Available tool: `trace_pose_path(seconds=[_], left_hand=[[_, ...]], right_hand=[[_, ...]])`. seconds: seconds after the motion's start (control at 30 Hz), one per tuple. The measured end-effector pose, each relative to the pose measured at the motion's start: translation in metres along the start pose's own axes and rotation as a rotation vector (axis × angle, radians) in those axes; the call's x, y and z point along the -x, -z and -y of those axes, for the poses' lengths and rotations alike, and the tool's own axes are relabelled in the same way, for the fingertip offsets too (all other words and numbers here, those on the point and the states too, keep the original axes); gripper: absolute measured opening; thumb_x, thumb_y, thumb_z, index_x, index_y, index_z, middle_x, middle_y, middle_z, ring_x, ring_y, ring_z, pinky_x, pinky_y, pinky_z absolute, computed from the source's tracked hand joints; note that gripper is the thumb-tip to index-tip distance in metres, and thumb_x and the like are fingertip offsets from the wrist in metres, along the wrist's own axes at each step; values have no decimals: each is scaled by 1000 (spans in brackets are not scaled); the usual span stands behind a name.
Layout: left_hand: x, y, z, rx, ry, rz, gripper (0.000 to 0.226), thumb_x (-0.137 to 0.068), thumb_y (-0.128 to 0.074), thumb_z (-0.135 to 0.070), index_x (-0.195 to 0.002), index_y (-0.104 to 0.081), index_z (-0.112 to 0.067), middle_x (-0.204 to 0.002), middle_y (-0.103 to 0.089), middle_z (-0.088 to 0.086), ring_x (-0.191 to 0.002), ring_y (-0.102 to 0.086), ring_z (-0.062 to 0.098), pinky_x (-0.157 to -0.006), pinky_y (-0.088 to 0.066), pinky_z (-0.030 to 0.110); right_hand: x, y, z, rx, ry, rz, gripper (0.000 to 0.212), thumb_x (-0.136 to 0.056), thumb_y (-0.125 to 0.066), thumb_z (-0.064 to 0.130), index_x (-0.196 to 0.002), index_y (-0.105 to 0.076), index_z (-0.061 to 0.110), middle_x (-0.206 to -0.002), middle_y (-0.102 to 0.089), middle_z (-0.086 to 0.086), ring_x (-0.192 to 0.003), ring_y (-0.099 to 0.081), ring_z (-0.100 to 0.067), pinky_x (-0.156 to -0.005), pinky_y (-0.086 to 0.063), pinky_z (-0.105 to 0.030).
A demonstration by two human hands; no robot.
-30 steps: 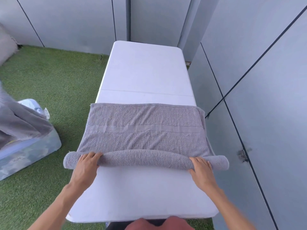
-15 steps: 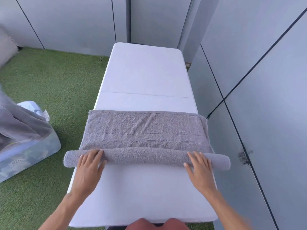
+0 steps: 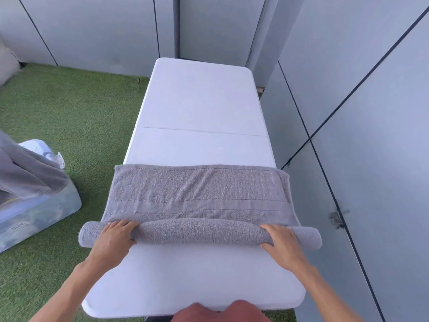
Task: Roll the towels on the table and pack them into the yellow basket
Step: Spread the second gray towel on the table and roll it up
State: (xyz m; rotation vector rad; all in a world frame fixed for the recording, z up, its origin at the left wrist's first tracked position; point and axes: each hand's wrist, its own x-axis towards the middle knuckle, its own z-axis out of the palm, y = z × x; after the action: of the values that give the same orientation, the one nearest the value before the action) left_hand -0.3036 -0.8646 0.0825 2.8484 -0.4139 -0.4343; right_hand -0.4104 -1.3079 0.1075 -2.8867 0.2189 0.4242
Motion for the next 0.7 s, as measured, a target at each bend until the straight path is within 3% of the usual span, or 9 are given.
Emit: trace_pose_path(seconds=[0.1, 0.17, 0.2, 0.3, 0.37, 0.43, 0.53, 0.6, 0.7], left_hand=[[-13, 14, 8, 165, 21, 162, 50, -86, -68, -20, -133, -51, -16, -125, -58, 4, -117, -52, 24, -97, -36, 31], [-25, 23, 9, 274, 68, 172, 50, -86, -68, -17, -133, -53, -14, -125, -58, 6, -117, -53, 26, -99, -36, 33], [-27, 26, 6, 284, 93, 125, 47, -86, -68, -17, -130, -55, -15, -123, -59, 6, -115, -54, 26, -99, -36, 35], [-19, 22, -9, 93, 112, -232, 30, -91, -59, -25, -119, -64, -16, -118, -62, 3, -112, -57, 30, -102, -35, 48], [-8, 5, -18, 20, 38, -342, 40, -92, -48, -36, -119, -63, -10, -121, -62, 9, -116, -56, 33, -102, -34, 51], [1, -18, -21, -32, -40, -303, 60, -86, -51, -45, -131, -53, -6, -133, -55, 14, -128, -48, 35, -108, -24, 49], [-5, -30, -17, -55, -54, -220, 77, -69, -83, -18, -135, -46, -4, -134, -51, 14, -130, -43, 37, -104, -29, 58], [-14, -23, -20, -37, -20, -192, 76, -62, -83, -1, -129, -49, -6, -124, -55, 12, -123, -46, 35, -98, -36, 61], [-20, -13, -21, -49, 3, -198, 63, -59, -80, 7, -116, -58, -7, -108, -60, 9, -107, -53, 34, -93, -40, 62]], right_hand=[[-19, 12, -9, -223, -83, 152, 54, -78, -70, 38, -129, -52, 31, -126, -58, 8, -121, -51, -17, -103, -36, -35], [-30, 16, -7, -342, -128, 116, 58, -75, -71, 37, -129, -50, 36, -129, -57, 9, -124, -50, -16, -106, -35, -40], [-33, 14, -4, -335, -129, 25, 58, -78, -68, 36, -132, -48, 37, -132, -55, 9, -126, -47, -15, -108, -33, -42], [-25, 1, 13, -173, -94, -240, 47, -90, -48, 41, -136, -45, 32, -135, -50, 9, -133, -40, -17, -111, -22, -46], [-14, -13, 16, -105, -77, -227, 56, -93, -46, 45, -145, -35, 30, -149, -37, 7, -143, -24, -20, -116, -8, -48], [-7, -26, 12, -8, -69, -162, 74, -89, -56, 46, -152, -21, 29, -157, -21, 8, -148, -9, -19, -115, 4, -47], [-18, -24, 16, 12, -103, -140, 77, -85, -64, 32, -150, -24, 27, -154, -29, 7, -147, -12, -21, -116, -1, -52], [-32, -12, 22, 3, -148, -114, 67, -88, -62, 23, -147, -30, 27, -146, -38, 8, -145, -17, -20, -117, -4, -54], [-38, 0, 18, 15, -128, -59, 59, -89, -59, 24, -143, -35, 28, -140, -44, 10, -139, -25, -15, -117, -9, -49]])
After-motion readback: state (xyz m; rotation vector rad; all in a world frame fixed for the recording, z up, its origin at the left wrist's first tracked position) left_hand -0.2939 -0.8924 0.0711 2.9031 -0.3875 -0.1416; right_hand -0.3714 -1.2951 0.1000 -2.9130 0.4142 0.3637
